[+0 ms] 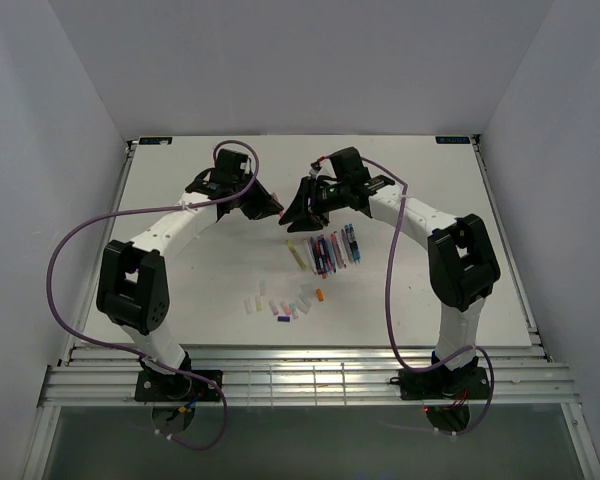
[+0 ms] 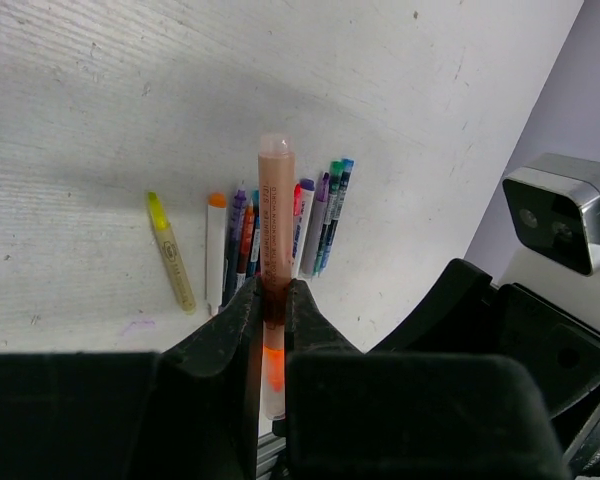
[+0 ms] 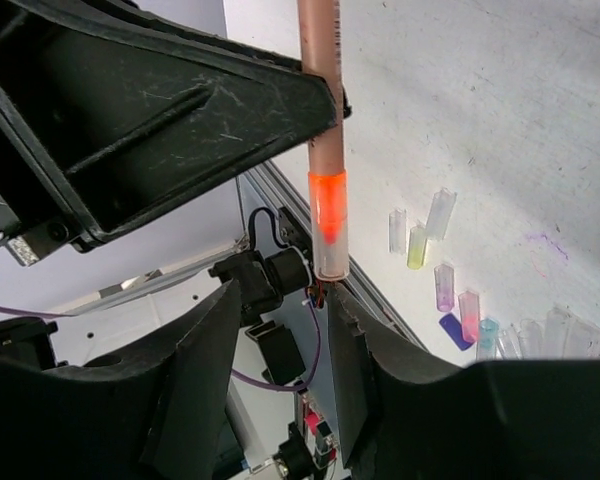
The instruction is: Open the pen caps
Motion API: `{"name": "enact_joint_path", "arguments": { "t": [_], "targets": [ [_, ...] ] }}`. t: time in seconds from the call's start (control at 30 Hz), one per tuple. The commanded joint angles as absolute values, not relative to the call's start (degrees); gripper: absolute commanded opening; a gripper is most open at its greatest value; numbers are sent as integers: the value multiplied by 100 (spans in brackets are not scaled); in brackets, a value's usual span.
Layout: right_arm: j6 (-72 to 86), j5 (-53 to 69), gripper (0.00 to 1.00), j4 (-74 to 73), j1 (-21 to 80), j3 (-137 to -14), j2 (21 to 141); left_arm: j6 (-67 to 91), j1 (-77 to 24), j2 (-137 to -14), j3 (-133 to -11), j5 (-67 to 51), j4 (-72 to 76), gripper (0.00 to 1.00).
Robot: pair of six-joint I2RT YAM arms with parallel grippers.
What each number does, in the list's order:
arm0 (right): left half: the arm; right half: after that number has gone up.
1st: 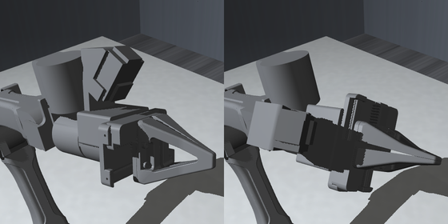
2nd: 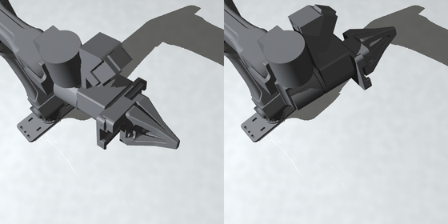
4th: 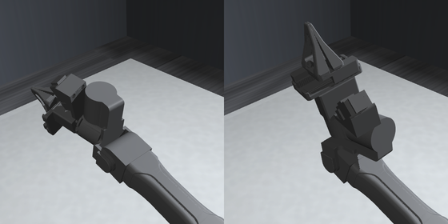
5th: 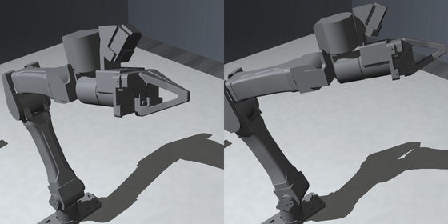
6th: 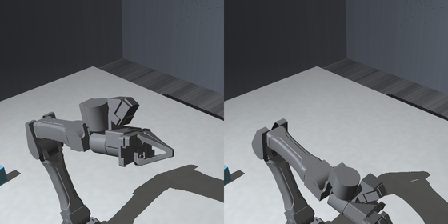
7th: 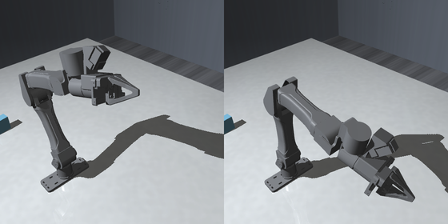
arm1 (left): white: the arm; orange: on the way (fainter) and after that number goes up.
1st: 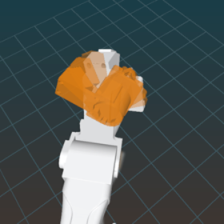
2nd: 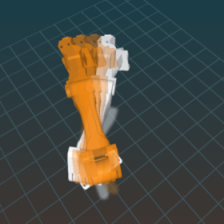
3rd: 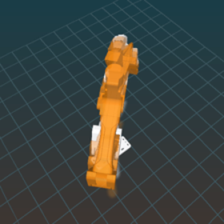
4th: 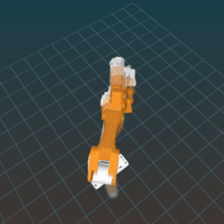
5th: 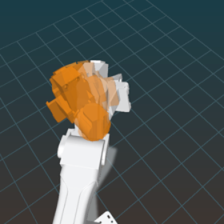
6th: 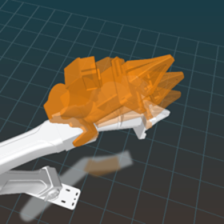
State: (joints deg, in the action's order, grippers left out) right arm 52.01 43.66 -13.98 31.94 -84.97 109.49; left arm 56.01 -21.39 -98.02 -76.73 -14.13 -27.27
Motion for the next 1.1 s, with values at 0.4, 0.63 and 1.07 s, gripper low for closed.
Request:
{"name": "enact_joint_path", "arguments": {
  "t": [0.4, 0.63, 1.07],
  "targets": [
    [4966, 4438, 48, -1670, 3173, -8911, 11056, 5449, -2127, -9378, -7761, -1239, -2944, 0],
    [4957, 4412, 48, -1679, 3164, -9053, 11329, 5440, -2118, -9343, -7778, -1257, -2953, 0],
    [4773, 4324, 46, -1749, 3146, -9131, 11452, 5432, -2127, -9360, -7787, -1239, -3006, 0]
  ]
}}
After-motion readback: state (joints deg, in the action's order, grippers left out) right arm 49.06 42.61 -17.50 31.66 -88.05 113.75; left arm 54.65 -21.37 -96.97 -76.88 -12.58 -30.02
